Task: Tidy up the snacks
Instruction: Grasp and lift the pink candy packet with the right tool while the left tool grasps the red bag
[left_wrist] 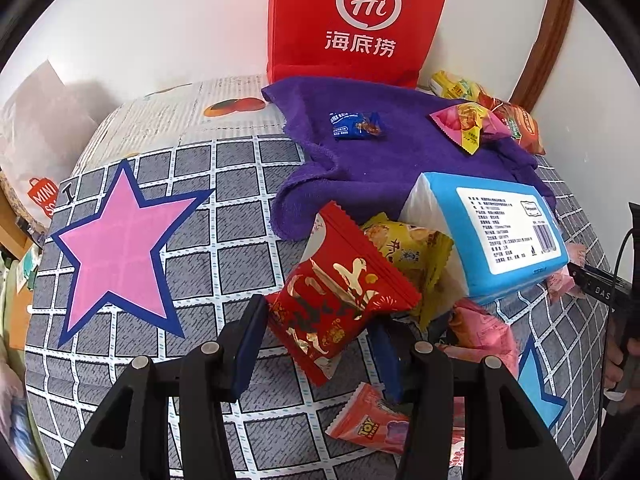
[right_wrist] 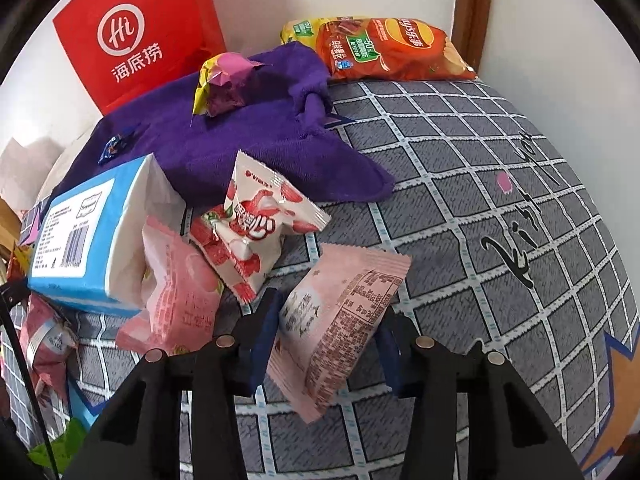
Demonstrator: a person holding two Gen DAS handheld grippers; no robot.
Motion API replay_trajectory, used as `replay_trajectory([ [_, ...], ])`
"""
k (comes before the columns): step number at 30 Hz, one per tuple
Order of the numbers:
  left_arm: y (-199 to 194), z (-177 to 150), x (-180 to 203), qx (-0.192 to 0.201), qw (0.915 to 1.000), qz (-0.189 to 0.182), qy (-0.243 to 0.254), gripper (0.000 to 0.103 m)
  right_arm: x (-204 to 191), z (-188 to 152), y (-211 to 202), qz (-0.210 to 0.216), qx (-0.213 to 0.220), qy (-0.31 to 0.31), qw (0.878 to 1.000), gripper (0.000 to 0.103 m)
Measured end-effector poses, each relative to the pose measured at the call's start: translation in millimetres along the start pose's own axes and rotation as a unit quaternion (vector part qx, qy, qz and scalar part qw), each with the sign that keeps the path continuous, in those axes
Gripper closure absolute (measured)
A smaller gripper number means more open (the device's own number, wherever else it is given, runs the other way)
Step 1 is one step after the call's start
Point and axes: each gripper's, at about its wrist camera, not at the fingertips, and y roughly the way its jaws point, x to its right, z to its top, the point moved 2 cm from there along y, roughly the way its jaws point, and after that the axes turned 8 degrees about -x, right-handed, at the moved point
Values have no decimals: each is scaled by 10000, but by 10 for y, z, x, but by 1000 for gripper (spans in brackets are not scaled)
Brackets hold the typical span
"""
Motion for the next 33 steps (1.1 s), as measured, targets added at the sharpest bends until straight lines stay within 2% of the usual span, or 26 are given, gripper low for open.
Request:
replay_trajectory([
  [4,-86,-2,18,77,10000,14,11,55,-17,16,-35,5,94,-109,9999,62],
  [13,-374,9,75,312,9995,71,18,55,-9,12,-486,206,485,-56,9986,62],
  [23,-697,48,191,562,9984,80,-3,55,-305,50,-941,379,828,-367,9952,62],
  [33,-839,184,292,647,9978,155,76,55,-484,194,-1159,508,1044,-507,9919,62],
])
